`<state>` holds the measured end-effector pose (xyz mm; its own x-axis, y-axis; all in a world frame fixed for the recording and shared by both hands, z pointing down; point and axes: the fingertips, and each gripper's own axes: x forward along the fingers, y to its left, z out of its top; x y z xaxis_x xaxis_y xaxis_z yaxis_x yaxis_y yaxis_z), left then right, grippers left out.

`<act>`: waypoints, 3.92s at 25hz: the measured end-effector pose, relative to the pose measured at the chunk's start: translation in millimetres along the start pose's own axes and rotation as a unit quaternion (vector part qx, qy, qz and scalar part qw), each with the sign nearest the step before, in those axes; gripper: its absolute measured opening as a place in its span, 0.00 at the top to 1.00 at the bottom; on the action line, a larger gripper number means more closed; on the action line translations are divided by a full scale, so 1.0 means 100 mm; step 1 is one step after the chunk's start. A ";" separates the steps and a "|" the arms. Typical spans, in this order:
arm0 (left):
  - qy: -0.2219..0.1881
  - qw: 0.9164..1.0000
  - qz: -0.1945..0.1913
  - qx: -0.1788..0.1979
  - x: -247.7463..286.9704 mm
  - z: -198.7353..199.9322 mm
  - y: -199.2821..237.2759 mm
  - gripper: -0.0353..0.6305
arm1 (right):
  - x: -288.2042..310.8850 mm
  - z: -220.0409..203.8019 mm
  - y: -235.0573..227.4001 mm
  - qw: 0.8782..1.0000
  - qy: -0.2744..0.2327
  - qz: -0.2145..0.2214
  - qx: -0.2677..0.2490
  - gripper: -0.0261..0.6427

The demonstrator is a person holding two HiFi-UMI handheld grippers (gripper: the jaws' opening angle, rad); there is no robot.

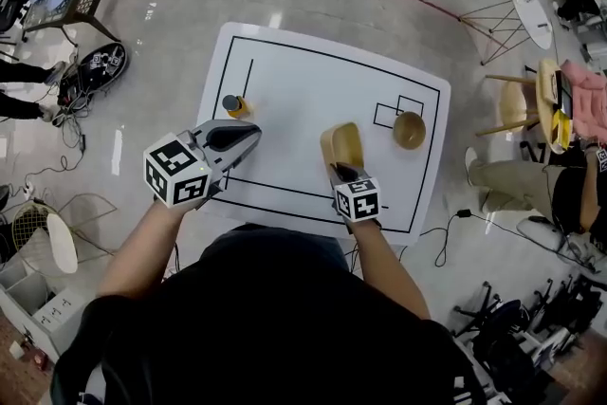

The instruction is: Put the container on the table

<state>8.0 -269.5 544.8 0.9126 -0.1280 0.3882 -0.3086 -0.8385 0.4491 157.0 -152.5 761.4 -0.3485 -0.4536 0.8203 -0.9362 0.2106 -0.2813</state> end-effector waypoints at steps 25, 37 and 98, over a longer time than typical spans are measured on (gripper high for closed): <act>0.002 1.000 0.010 -0.005 -0.16 -0.15 0.01 0.91 | 0.32 -0.30 0.09 0.998 0.048 -0.005 -0.030 0.93; 0.004 1.000 0.013 -0.009 -0.21 -0.22 -0.01 0.91 | 0.42 -0.38 0.13 0.997 0.063 -0.004 -0.040 0.91; -0.025 0.997 -0.029 0.068 -0.30 0.20 -0.84 0.91 | -1.18 0.51 0.37 0.995 -0.092 -0.016 -0.034 0.84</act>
<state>11.9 -206.0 479.8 0.9414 -0.0999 0.3222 -0.2179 -0.9092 0.3548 161.3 -135.0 628.9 -0.3262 -0.6105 0.7217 -0.9441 0.2489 -0.2162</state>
